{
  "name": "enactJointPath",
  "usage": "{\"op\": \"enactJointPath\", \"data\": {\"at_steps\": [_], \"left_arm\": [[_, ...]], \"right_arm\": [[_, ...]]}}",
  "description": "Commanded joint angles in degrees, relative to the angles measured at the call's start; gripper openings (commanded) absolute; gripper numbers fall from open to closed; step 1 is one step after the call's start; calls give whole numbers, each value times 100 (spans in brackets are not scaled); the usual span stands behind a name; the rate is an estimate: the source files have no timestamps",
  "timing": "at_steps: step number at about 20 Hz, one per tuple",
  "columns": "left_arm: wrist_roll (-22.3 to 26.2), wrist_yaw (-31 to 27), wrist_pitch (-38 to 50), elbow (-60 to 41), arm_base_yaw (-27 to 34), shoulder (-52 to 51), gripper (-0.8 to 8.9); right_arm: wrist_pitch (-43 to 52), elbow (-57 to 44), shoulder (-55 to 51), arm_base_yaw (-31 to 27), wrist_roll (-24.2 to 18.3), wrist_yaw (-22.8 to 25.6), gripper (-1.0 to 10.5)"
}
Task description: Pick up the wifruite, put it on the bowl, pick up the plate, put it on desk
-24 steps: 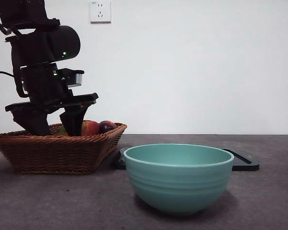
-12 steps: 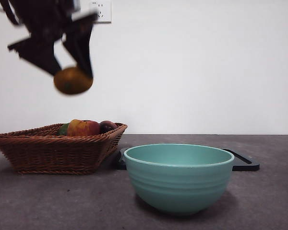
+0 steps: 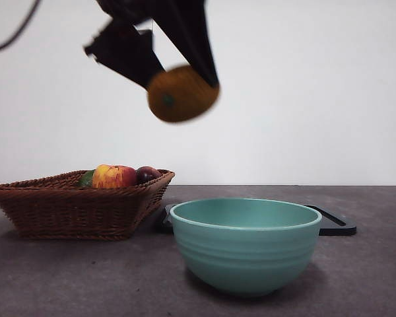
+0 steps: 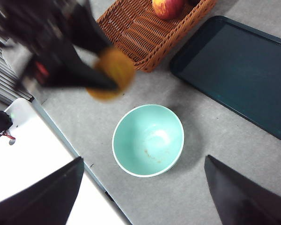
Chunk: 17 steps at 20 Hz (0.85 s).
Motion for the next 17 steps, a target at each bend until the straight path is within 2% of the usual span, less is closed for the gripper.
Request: {"op": "enactJointPath", "data": {"at_steps": [1,11,17], "left_arm": [[39,9,186,120,-262,400,214],[310,-348,682,120,-741,1843,214],[313,-343,800,120,-758,2072,233]], "right_arm": [[35,111,46,28,15,0,414],[35,111,46,28,13,0,414],[37,111,46,28,13,0,414]]}}
